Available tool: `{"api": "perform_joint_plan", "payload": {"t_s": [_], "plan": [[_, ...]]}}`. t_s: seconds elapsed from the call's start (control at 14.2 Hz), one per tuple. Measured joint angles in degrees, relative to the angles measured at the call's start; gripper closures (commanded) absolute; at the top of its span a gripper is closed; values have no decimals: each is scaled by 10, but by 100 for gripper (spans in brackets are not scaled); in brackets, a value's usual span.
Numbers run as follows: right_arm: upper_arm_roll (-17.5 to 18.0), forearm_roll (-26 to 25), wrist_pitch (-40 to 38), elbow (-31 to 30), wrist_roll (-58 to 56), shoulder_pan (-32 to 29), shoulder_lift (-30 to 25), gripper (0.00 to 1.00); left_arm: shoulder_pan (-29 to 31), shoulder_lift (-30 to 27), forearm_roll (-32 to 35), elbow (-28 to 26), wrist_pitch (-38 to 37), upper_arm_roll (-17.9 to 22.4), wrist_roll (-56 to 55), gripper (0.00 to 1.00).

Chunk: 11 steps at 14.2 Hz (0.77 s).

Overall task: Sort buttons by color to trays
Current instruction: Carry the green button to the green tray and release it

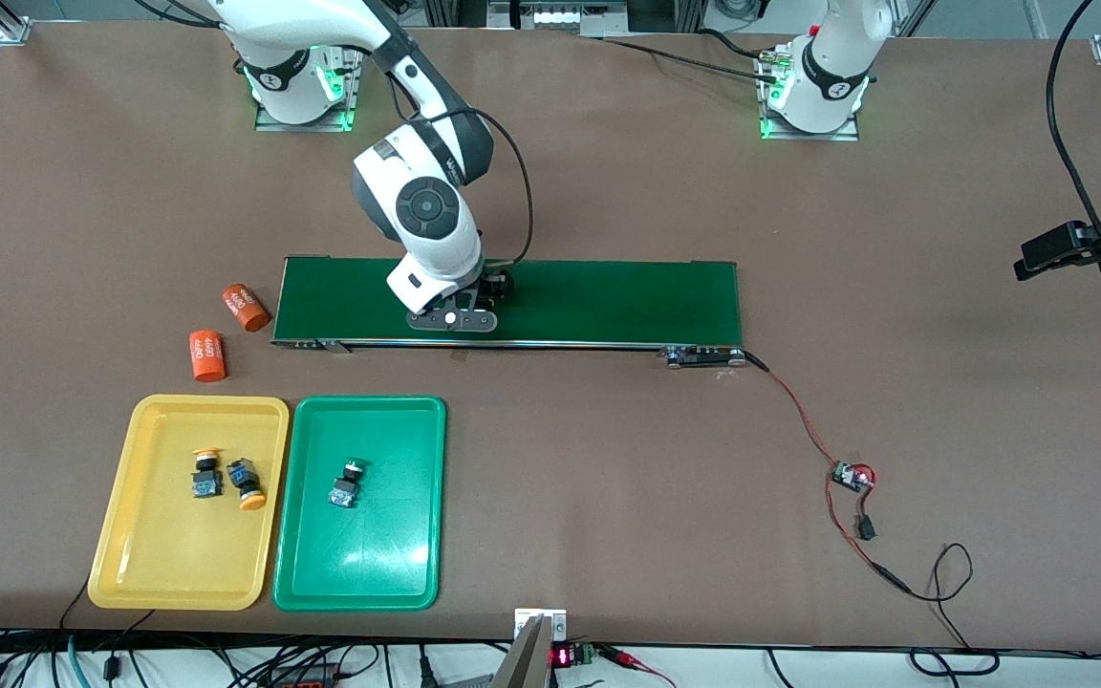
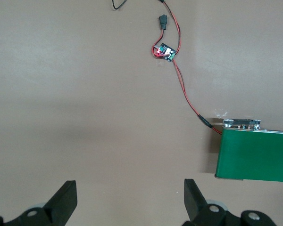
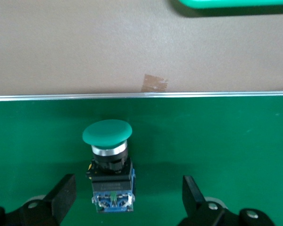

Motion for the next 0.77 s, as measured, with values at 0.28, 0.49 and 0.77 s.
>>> {"api": "perform_joint_plan", "payload": {"t_s": [0.28,0.49,0.77], "plan": [[-1,0,-1,0,-2,-1,5,36,-2,0,0,0,0,-1,0,0],[-3,0,-6,0,-19,-4,5,71,-2,0,0,0,0,-1,0,0],[-6,0,-15,1,-31,-14,4,87,-3,-3,0,0,1,-17,1,0]]}}
